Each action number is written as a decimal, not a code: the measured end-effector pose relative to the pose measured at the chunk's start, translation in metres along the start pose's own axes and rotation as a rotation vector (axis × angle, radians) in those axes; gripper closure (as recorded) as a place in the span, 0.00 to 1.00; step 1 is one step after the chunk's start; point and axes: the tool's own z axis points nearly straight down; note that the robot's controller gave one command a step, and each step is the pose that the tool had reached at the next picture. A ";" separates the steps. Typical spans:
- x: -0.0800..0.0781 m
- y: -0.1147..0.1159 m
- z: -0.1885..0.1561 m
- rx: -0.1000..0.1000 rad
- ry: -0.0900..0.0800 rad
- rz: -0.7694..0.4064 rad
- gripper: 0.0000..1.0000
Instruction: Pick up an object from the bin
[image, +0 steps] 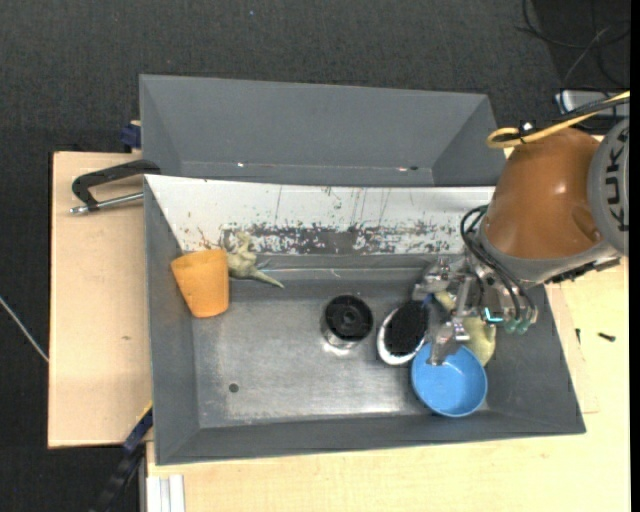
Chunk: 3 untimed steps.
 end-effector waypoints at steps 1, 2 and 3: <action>0.017 -0.013 0.060 0.004 -0.039 0.010 0.00; 0.021 -0.025 0.049 0.004 -0.028 -0.101 0.00; 0.032 -0.030 0.050 0.010 -0.027 -0.586 0.00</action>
Offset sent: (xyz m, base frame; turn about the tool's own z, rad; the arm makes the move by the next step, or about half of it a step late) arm -0.0332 -0.0160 -0.0876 0.0112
